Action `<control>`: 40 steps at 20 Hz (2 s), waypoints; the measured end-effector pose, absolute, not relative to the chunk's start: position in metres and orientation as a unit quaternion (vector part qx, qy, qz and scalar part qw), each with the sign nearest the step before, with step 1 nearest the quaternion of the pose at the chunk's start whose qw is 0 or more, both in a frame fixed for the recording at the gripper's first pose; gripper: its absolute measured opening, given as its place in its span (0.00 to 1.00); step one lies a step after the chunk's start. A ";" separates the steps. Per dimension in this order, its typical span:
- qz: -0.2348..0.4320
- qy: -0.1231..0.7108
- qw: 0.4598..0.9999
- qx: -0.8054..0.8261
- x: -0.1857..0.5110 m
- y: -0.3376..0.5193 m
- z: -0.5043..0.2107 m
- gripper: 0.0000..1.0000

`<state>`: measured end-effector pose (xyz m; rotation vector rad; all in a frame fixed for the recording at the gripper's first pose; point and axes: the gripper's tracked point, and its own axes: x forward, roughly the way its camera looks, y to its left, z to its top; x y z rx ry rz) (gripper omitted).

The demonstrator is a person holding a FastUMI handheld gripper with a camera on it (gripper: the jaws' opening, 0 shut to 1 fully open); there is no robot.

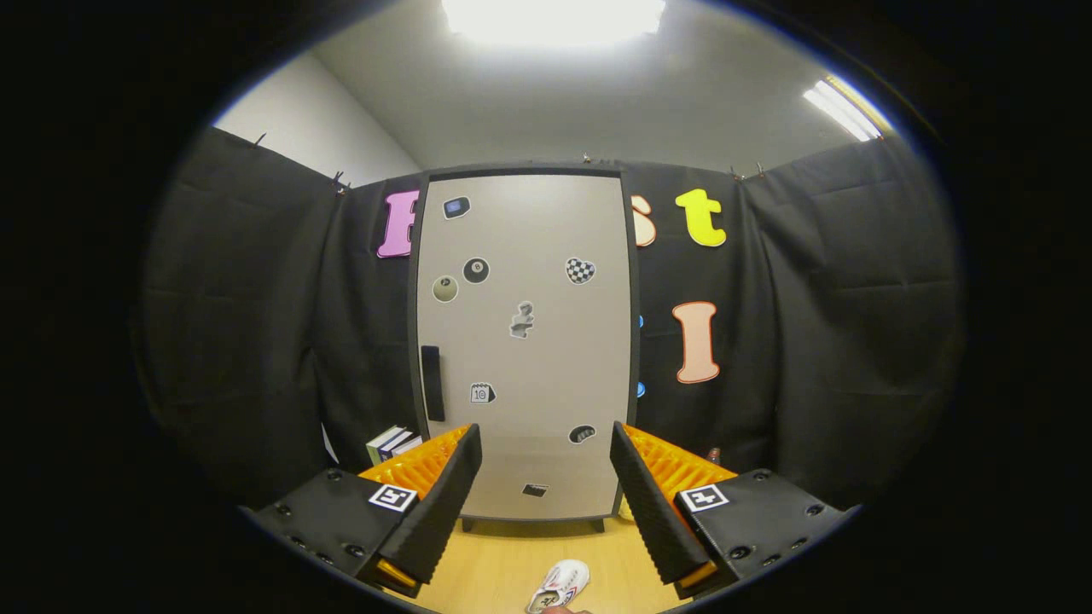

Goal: Open the shoe cabinet door, grab the shoes and put them into the shoe cabinet, then close the shoe cabinet door.

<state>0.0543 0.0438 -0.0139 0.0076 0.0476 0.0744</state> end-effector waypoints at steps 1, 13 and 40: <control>0.043 0.023 0.999 0.004 0.061 0.047 -0.013 0.96; 0.119 0.045 0.992 0.013 0.168 0.123 -0.029 0.96; 0.107 0.077 0.991 0.004 0.310 0.239 -0.077 0.38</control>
